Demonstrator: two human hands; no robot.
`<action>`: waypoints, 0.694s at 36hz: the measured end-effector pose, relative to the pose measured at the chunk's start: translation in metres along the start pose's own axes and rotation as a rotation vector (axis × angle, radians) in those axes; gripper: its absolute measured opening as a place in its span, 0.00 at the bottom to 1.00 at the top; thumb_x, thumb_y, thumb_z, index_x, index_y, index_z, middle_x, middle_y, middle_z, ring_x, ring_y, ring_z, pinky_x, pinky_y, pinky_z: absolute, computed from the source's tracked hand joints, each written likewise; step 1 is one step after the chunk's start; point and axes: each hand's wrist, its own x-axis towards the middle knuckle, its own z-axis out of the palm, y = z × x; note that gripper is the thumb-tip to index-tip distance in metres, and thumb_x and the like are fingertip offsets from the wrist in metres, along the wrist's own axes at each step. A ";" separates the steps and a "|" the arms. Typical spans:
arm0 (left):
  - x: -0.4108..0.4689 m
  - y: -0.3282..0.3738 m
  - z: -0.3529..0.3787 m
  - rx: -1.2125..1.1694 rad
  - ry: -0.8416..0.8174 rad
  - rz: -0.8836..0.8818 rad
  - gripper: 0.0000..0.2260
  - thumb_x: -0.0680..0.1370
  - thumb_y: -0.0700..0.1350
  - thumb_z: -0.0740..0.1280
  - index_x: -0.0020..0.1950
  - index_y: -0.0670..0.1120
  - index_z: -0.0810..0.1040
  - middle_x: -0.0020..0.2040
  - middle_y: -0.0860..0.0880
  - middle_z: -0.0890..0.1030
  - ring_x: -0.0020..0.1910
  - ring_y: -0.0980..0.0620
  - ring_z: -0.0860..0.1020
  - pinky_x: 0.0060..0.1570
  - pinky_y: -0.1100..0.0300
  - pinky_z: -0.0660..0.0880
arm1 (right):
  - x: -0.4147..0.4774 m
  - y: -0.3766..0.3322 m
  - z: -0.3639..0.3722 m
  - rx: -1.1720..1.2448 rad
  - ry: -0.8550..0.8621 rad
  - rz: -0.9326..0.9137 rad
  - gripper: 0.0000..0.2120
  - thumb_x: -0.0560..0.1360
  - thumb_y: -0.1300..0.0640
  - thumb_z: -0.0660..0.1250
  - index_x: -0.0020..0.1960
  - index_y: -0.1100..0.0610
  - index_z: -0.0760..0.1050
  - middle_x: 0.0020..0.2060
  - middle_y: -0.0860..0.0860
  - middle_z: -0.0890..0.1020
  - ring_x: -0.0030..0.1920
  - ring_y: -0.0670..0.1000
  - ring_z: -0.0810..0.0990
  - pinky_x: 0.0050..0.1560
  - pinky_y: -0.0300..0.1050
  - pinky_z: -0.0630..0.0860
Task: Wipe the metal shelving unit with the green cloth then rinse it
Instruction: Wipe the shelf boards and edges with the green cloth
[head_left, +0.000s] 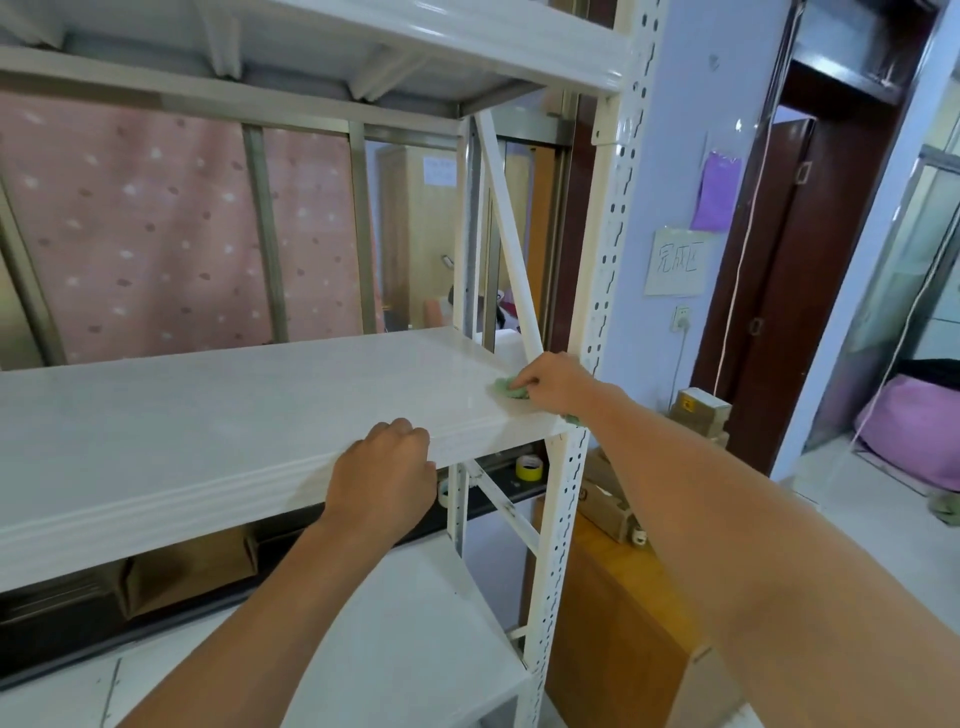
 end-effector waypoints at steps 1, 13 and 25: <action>-0.003 -0.003 -0.002 -0.007 0.002 0.009 0.11 0.80 0.47 0.61 0.58 0.46 0.79 0.56 0.50 0.78 0.55 0.50 0.75 0.48 0.56 0.74 | -0.004 -0.001 0.002 0.032 0.019 0.017 0.13 0.80 0.56 0.63 0.60 0.50 0.83 0.61 0.52 0.78 0.59 0.55 0.74 0.65 0.45 0.70; -0.047 -0.063 -0.027 0.052 0.111 0.009 0.03 0.75 0.41 0.67 0.46 0.45 0.80 0.43 0.49 0.79 0.43 0.49 0.76 0.33 0.56 0.71 | -0.067 -0.050 0.040 0.096 0.206 0.038 0.18 0.82 0.63 0.57 0.67 0.53 0.77 0.64 0.56 0.76 0.60 0.58 0.76 0.63 0.45 0.72; -0.055 -0.085 -0.037 0.029 0.139 -0.048 0.08 0.76 0.40 0.64 0.53 0.44 0.80 0.48 0.49 0.79 0.49 0.49 0.76 0.41 0.55 0.76 | -0.096 -0.094 0.072 -0.073 0.250 -0.139 0.19 0.78 0.62 0.65 0.68 0.52 0.74 0.59 0.54 0.81 0.57 0.56 0.80 0.62 0.51 0.76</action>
